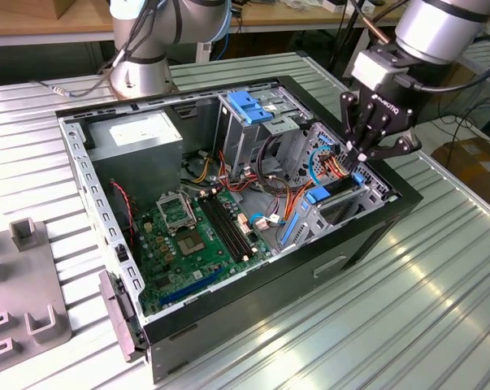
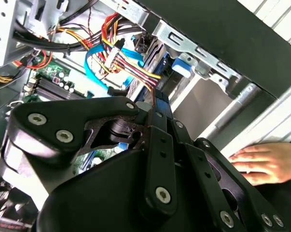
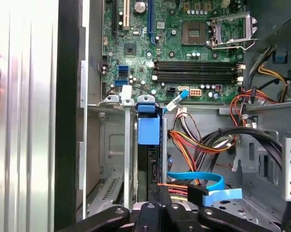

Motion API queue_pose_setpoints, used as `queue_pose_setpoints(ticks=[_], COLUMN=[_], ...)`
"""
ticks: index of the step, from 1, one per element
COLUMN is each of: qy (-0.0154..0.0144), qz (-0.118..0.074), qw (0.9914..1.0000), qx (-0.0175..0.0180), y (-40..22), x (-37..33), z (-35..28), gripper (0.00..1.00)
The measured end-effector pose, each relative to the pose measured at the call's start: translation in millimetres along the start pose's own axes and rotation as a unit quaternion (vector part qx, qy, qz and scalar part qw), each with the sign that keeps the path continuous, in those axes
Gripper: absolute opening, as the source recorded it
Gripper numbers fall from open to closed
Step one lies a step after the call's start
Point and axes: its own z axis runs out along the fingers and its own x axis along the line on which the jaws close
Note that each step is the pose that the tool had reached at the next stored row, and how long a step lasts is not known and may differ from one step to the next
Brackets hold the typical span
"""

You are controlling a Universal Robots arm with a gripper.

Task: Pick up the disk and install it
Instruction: 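Insert the second disk wire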

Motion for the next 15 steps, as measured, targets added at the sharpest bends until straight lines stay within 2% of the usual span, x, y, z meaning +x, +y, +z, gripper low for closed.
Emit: queue_pose_setpoints(ticks=[7,15], qy=[0.0000,0.0000], qz=[0.000,0.000], qw=[1.00000,1.00000], qx=[-0.0001,-0.0004], y=[0.4,0.6], x=[-3.6,-18.5], z=[-17.4,-18.7], gripper=[0.10,0.10])
